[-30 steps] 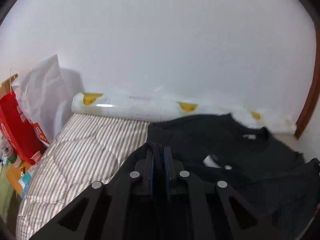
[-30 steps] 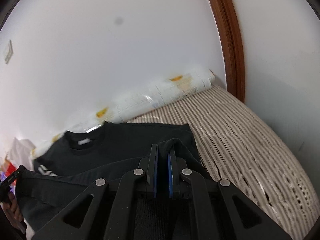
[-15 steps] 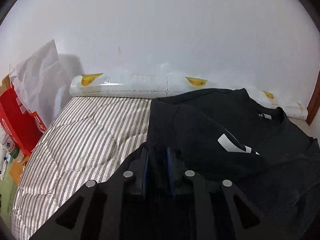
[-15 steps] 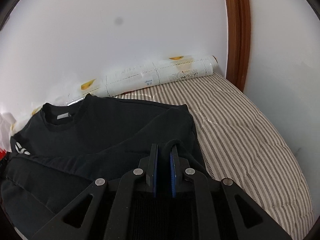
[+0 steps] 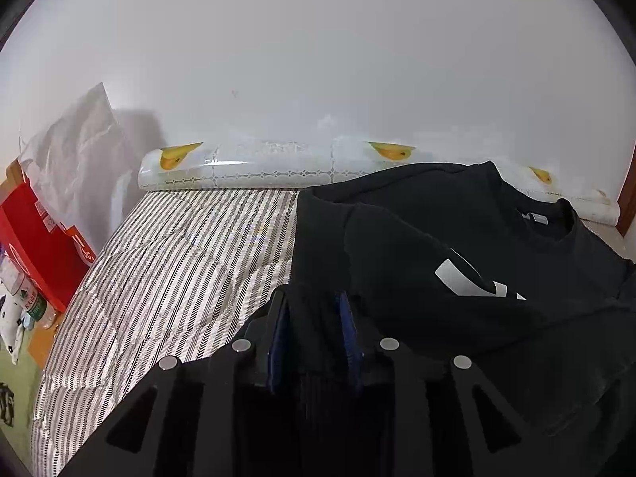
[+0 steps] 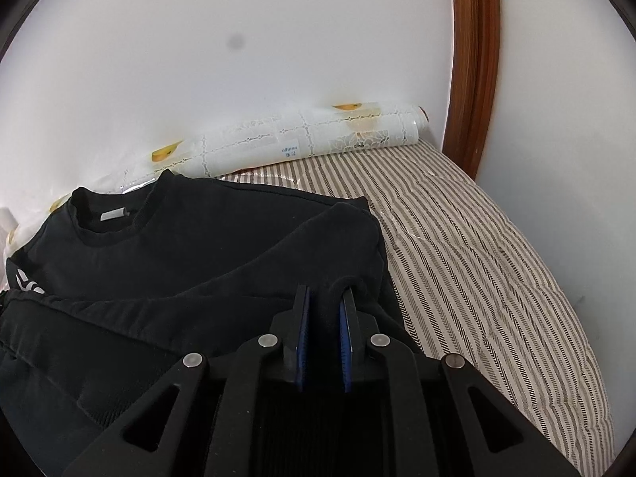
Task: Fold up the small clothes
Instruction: 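Lift the hem with both grippers and fold it toward the collar, then open both grippers and release the folded hem onto the sweatshirt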
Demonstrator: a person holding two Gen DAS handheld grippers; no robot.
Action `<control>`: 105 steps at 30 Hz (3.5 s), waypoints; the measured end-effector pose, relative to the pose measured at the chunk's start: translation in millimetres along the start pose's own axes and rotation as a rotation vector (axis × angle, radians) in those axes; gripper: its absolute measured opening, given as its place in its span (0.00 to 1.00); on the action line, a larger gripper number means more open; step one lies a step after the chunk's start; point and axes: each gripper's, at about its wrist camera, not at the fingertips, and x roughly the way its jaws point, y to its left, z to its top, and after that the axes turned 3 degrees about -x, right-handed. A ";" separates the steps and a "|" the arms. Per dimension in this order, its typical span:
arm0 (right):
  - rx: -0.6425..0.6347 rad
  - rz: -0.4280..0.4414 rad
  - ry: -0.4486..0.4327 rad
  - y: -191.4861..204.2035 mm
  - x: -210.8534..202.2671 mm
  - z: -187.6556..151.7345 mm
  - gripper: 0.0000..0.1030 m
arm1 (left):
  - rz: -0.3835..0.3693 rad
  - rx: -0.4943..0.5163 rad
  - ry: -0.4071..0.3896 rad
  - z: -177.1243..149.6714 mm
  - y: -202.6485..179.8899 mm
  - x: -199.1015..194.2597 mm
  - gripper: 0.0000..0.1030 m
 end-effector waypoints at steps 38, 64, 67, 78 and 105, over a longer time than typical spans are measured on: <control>0.010 0.005 0.006 0.8 0.2 -0.3 0.15 | -0.001 0.000 0.002 0.9 -0.2 0.2 0.27; 0.006 -0.011 -0.042 2.2 -8.6 -1.4 0.15 | -0.038 -0.003 -0.043 2.9 -0.8 -9.1 0.38; -0.012 -0.026 -0.088 5.9 -16.3 -3.0 0.16 | -0.063 0.002 -0.071 3.1 -2.0 -14.2 0.44; -0.046 -0.006 -0.131 11.4 -24.4 -3.8 0.24 | -0.123 -0.030 -0.125 1.6 -0.7 -24.7 0.52; -0.023 0.046 -0.088 -40.6 -108.4 -64.9 0.65 | -0.112 -0.068 -0.075 -68.9 66.0 -112.4 0.73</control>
